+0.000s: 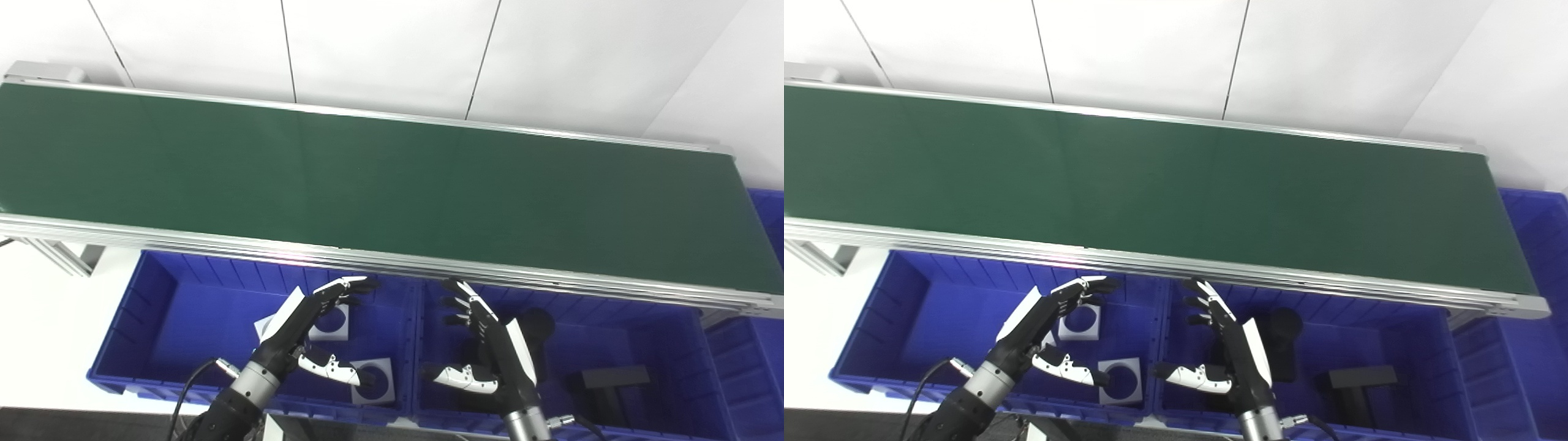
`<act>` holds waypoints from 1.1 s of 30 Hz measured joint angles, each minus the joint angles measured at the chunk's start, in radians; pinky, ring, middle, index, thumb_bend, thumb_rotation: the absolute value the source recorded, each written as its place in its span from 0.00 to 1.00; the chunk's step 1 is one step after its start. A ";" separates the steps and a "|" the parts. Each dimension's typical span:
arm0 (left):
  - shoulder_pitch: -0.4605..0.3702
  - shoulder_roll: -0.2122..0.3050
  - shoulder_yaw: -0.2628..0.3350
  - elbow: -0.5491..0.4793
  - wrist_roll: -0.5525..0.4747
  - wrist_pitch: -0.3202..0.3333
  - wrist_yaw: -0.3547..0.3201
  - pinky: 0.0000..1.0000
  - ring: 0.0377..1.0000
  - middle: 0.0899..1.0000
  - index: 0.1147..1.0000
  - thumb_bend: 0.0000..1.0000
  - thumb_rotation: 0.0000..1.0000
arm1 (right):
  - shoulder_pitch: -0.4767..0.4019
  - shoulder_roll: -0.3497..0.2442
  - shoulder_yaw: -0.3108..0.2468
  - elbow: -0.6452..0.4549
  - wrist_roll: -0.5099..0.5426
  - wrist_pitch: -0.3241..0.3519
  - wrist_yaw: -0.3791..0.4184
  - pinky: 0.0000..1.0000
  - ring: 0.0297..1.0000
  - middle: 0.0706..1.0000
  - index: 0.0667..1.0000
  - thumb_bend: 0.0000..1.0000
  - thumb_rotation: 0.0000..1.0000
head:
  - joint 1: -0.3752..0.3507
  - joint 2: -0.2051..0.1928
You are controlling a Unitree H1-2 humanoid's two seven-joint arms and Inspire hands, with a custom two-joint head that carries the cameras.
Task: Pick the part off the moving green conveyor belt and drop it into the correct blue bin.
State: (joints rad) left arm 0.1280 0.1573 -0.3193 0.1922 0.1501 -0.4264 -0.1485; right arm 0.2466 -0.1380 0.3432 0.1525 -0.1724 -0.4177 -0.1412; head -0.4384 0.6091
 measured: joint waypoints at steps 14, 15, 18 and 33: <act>-0.012 0.032 -0.002 0.023 -0.042 -0.002 0.006 0.71 0.82 0.85 0.79 0.93 0.11 | -0.048 0.012 0.069 0.069 -0.039 0.000 -0.101 0.67 0.81 0.92 0.84 1.00 0.48 | -0.066 -0.029; -0.012 0.032 -0.003 0.023 -0.043 -0.002 0.006 0.71 0.82 0.85 0.79 0.94 0.11 | -0.050 0.010 0.073 0.069 -0.039 0.000 -0.109 0.67 0.81 0.92 0.84 1.00 0.48 | -0.060 -0.026; -0.012 0.032 -0.006 0.023 -0.043 -0.002 0.005 0.70 0.81 0.85 0.79 0.95 0.11 | -0.051 0.001 0.083 0.069 -0.037 0.000 -0.116 0.67 0.81 0.92 0.84 1.00 0.48 | -0.051 -0.019; -0.010 0.010 -0.036 0.019 -0.042 -0.002 0.005 0.75 0.82 0.83 0.78 0.97 0.09 | -0.028 -0.048 0.077 0.045 0.020 0.000 -0.100 0.68 0.77 0.88 0.83 1.00 0.47 | 0.118 0.011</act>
State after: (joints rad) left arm 0.1182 0.1669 -0.3552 0.2116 0.1083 -0.4283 -0.1437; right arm 0.2181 -0.1858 0.4200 0.1978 -0.1527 -0.4177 -0.2410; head -0.3208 0.6197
